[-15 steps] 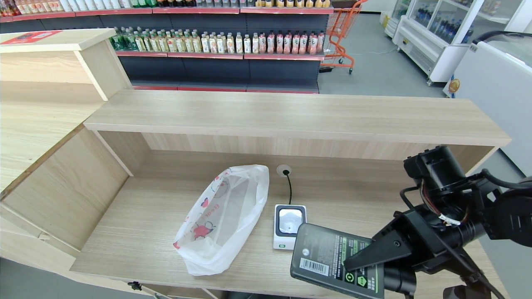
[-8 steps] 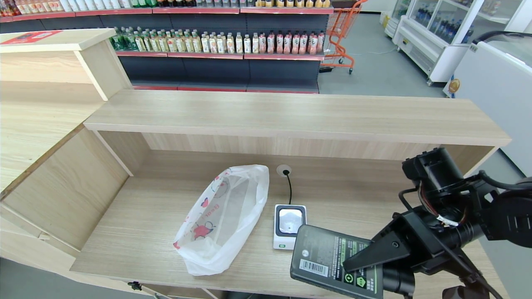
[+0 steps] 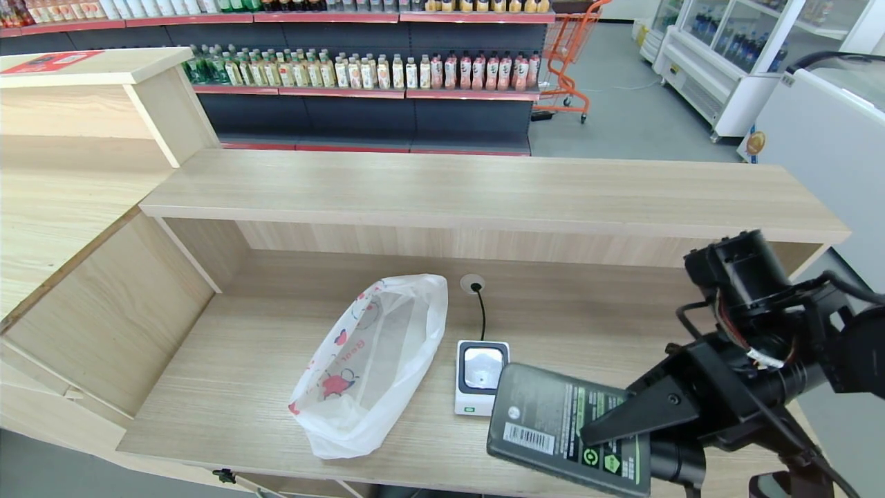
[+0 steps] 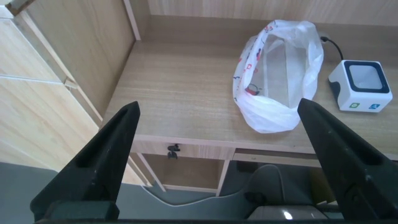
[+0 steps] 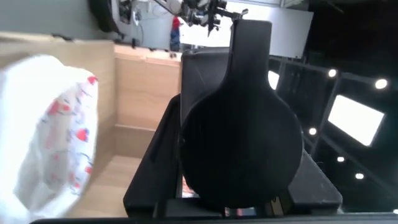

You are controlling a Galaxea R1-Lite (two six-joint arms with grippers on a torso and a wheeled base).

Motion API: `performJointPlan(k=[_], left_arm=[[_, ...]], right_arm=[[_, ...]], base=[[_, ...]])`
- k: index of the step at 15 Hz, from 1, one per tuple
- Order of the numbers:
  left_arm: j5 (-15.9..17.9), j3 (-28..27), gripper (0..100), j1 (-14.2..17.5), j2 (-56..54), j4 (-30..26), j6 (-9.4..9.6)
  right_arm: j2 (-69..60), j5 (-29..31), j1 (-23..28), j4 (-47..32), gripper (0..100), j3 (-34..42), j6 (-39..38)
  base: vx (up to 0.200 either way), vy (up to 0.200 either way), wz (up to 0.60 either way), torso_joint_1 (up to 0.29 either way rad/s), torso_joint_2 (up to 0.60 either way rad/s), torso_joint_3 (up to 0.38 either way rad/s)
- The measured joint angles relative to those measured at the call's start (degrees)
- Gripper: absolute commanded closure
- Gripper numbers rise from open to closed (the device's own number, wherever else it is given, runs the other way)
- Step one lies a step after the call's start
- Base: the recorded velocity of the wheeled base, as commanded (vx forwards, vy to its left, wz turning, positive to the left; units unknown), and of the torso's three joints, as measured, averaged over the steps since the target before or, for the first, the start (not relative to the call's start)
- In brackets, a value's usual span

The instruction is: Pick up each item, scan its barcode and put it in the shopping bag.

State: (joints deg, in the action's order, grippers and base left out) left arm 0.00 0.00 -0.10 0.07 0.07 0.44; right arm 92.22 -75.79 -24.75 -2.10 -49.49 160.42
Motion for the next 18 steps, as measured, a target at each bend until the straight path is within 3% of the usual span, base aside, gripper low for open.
performJointPlan(k=[2,3,6,7,12,15,16,18], left_arm=[[-0.02,0.0,0,0.0,0.02,0.0,0.0],[0.0,0.0,0,0.0,0.0,0.0,0.0],[0.0,0.0,0,0.0,0.0,0.0,0.0],[0.0,0.0,0,0.0,0.0,0.0,0.0],[0.0,0.0,0,0.0,0.0,0.0,0.0],[-0.02,0.0,0,0.0,0.02,0.0,0.0],[-0.02,0.0,0,0.0,0.02,0.0,0.0],[-0.02,0.0,0,0.0,0.0,0.0,0.0]], right_arm=[[-2.61,2.3,3.43,-0.26,100,-2.49,-3.3],[-4.41,4.18,6.78,-0.26,100,-2.43,-10.75],[-12.92,9.94,20.74,-0.66,100,1.15,-45.07],[-15.13,10.73,23.3,-1.05,100,2.36,-57.48],[-20.7,16.7,27.86,-1.18,100,6.52,-127.95],[-21.25,18.02,29.15,-0.41,100,9.5,-162.07],[-20.81,18.22,29.32,0.38,100,10.11,-167.96],[-18.03,18.57,29.59,2.26,100,10.96,-171.0]], base=[[0.0,0.0,0.0,0.0,0.0,0.0],[0.0,0.0,0.0,0.0,0.0,0.0],[0.0,0.0,0.0,0.0,0.0,0.0],[0.0,0.0,0.0,0.0,0.0,0.0],[0.0,0.0,0.0,0.0,0.0,0.0],[0.0,0.0,0.0,0.0,0.0,0.0],[0.0,0.0,0.0,0.0,0.0,0.0],[0.0,0.0,0.0,0.0,0.0,0.0]])
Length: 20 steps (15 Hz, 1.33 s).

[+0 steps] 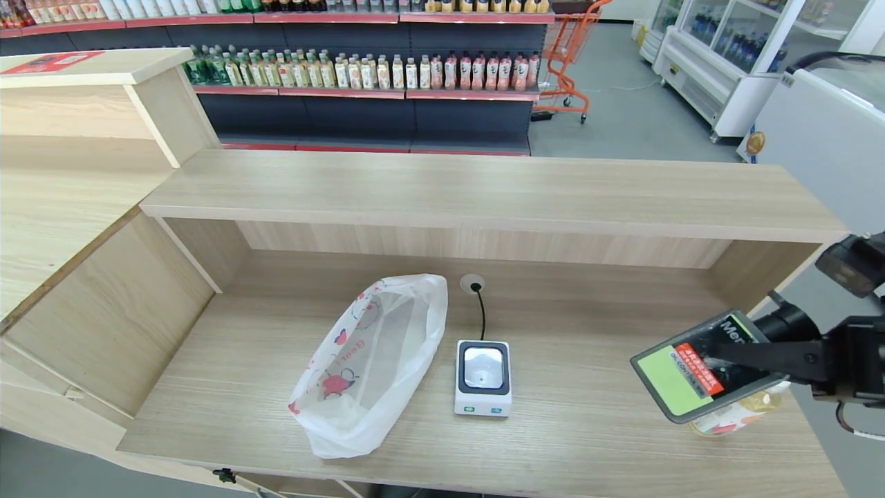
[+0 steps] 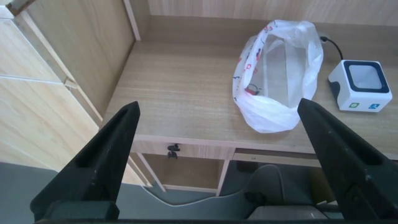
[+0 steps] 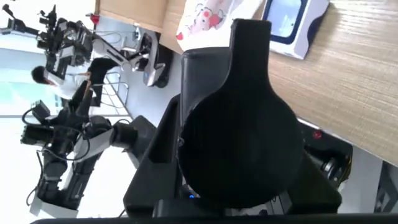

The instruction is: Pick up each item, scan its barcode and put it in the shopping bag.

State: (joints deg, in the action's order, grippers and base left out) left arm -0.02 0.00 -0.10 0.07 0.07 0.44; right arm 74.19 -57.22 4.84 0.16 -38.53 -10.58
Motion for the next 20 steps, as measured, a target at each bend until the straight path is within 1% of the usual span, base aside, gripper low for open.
performJointPlan(k=[3,9,15,16,18,19,20], left_arm=[[0.02,0.0,0,0.0,0.02,0.0,0.02],[0.02,0.0,0,0.0,0.02,0.0,0.11],[0.02,0.0,0,0.0,0.02,0.0,-0.2],[0.02,0.0,0,-0.04,0.0,0.02,-0.23],[0.02,0.0,0,0.0,0.02,0.0,-0.2],[0.02,0.0,0,0.0,0.0,0.0,-0.11],[0.02,0.0,0,0.0,0.0,0.0,-0.09]], right_arm=[[5.85,2.86,0.22,3.21,100,0.11,-0.26],[10.56,3.3,0.09,3.72,100,0.26,-0.33],[12.58,4.05,-0.16,3.78,100,0.0,-0.23],[13.18,5.58,-0.62,3.67,100,0.06,-0.12],[14.73,13.49,-3.28,3.74,100,-0.55,-0.09],[15.75,14.93,-4.49,3.85,100,-1.26,-0.04],[16.82,15.73,-5.35,3.74,100,-1.99,-0.01]], base=[[0.0,0.0,0.0,0.0,0.0,0.0],[0.0,0.0,0.0,0.0,0.0,0.0],[0.0,0.2,0.0,0.012,0.0,0.001],[0.0,0.2,0.0,-0.007,-0.01,0.002],[0.0,0.2,0.0,-0.002,0.0,0.007],[0.0,0.2,0.0,0.002,0.0,0.002],[0.0,0.0,0.0,0.0,0.0,0.0]])
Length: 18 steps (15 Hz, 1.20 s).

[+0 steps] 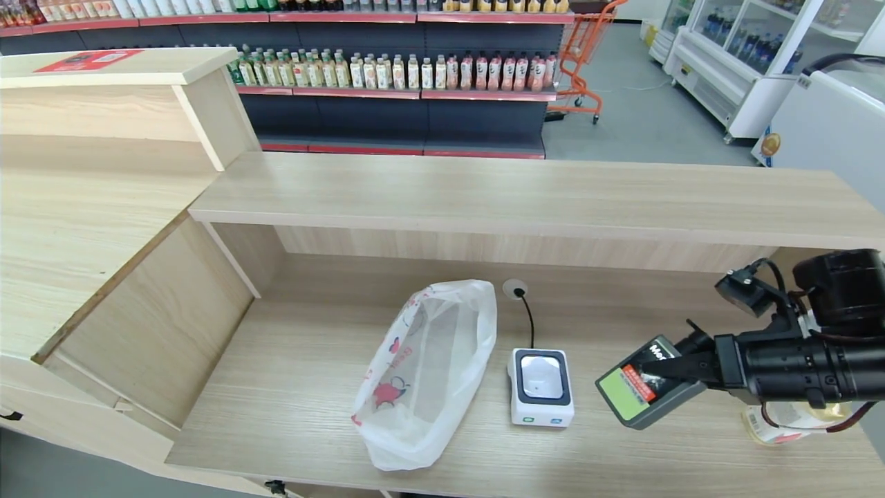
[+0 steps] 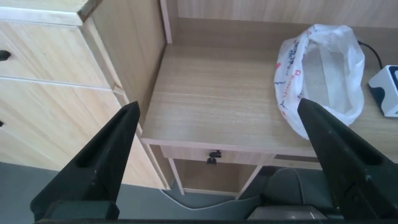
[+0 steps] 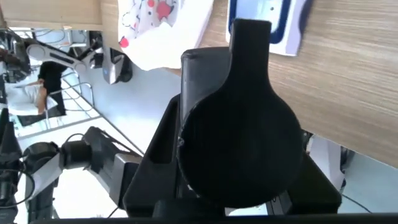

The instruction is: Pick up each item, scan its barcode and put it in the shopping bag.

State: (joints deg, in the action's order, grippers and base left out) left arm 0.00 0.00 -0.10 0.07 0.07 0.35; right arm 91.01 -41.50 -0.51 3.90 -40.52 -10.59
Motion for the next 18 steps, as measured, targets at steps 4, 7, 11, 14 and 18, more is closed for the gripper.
performJointPlan(k=[4,7,11,14,18], left_arm=[[0.0,0.0,0,0.02,0.0,0.02,0.07],[0.0,0.0,0,0.02,0.0,0.0,0.07],[0.0,0.0,0,-0.01,0.02,0.0,0.09],[0.02,0.0,0,0.0,0.0,0.0,0.09],[0.0,0.0,0,0.0,0.0,0.0,0.09]], right_arm=[[5.32,3.38,-3.12,0.52,100,-4.23,0.28],[10.75,5.53,-5.44,5.16,100,-6.0,1.51],[17.92,5.86,-6.64,9.26,100,-6.91,6.66],[22.21,6.0,-6.7,11.26,100,-8.73,9.23],[26.25,5.92,-7.4,14.37,100,-11.54,9.62]], base=[[0.0,0.0,0.0,0.0,0.0,0.0],[0.0,0.0,0.0,0.0,0.0,0.0],[0.0,0.0,0.0,0.0,0.0,0.0],[0.0,0.0,0.0,0.0,0.0,0.0],[0.0,0.0,0.0,0.0,0.0,0.0]])
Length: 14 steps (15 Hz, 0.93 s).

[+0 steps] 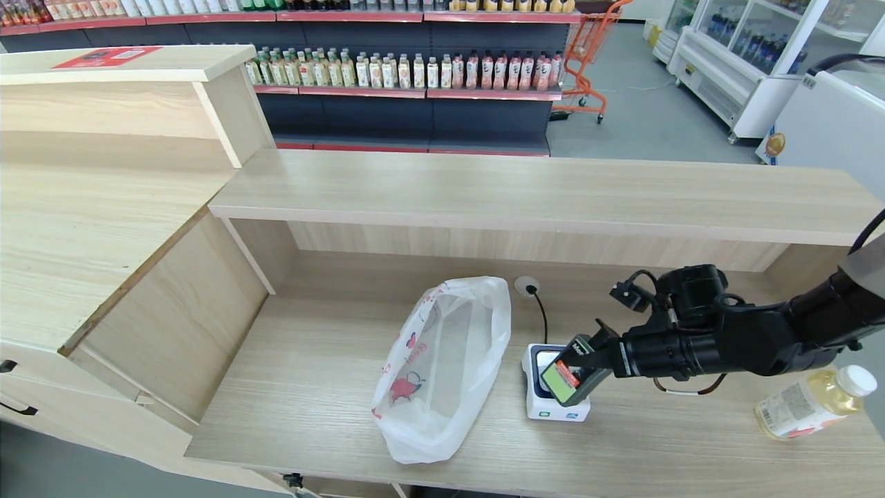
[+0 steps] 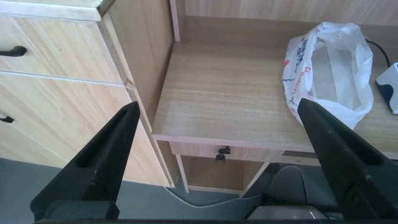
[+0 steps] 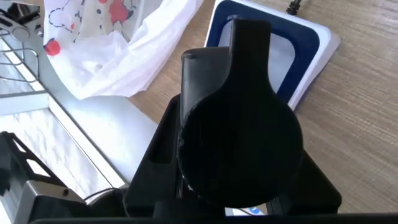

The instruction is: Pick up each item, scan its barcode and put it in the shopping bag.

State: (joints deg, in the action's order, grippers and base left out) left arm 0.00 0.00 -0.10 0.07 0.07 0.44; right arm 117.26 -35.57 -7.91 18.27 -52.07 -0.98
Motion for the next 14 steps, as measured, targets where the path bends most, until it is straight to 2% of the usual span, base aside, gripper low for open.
performJointPlan(k=[10,14], left_arm=[[0.0,0.0,0,0.0,0.0,0.0,0.1],[0.0,0.0,0,0.0,0.0,0.0,0.13]], right_arm=[[2.22,-0.15,-1.04,0.72,100,-2.5,-0.28],[-2.66,-0.33,-0.6,0.61,100,-3.55,-5.86]], base=[[0.0,0.0,0.0,0.0,0.0,0.0],[0.0,0.0,0.0,0.0,0.0,0.0]])
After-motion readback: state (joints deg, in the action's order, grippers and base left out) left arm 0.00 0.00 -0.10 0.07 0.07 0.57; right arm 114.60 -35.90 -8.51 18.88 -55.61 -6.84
